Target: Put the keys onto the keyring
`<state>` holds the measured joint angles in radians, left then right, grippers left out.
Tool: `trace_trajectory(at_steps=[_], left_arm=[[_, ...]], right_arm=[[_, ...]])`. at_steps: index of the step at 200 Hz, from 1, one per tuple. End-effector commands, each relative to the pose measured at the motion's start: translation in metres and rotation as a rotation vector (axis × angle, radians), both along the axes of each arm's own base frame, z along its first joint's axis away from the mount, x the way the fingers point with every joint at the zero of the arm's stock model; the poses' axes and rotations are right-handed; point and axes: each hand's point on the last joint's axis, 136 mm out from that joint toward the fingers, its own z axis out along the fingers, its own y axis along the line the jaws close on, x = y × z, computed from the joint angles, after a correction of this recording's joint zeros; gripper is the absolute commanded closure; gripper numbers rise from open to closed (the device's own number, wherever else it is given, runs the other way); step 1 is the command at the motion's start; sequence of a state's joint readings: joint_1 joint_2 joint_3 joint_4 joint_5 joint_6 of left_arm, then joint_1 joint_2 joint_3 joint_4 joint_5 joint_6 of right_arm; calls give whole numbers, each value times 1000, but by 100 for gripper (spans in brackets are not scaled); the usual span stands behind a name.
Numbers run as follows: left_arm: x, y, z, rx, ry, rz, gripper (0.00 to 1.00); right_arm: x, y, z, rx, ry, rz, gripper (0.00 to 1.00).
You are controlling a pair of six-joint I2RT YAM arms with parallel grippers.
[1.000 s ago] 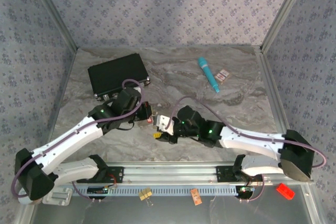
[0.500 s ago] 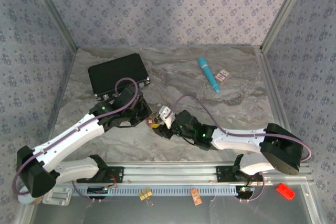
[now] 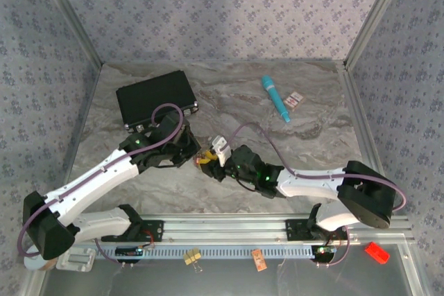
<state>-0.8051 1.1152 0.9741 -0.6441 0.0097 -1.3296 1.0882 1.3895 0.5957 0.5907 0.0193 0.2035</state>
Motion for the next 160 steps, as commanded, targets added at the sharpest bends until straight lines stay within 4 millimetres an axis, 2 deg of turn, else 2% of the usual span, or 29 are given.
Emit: trace_trajectory(at_steps=[1,9,39,57,72,96,113,125,142,160], left_arm=[[-4,-1,6,-13,15,6,100],[-4,-1,6,-13,15,6,100],[-3,1,6,-12,8,15,100],[-2,1,7,-13,3,18,100],[-1,1,6,-11,2,20,100],[-1,0,6,-13,1,20,100],[0,0,6,-16,0,23,100],[0,0,6,-16,-1,22,100],[0,1,6,-17,-1,24,100],[0,1,6,-18,-1,26,100]], right_arm=[[6,5,23,98,1,-22,68],[6,4,23,101,3,-18,68],[4,0,16,92,22,-24,58],[3,-7,8,76,34,-41,56],[0,-16,-1,47,38,-50,59],[-16,-21,-14,-40,8,20,74],[-27,-15,-4,-21,-22,77,73],[-34,-8,11,23,-46,114,69],[-34,-2,27,80,-61,117,66],[-29,0,35,129,-44,85,66]])
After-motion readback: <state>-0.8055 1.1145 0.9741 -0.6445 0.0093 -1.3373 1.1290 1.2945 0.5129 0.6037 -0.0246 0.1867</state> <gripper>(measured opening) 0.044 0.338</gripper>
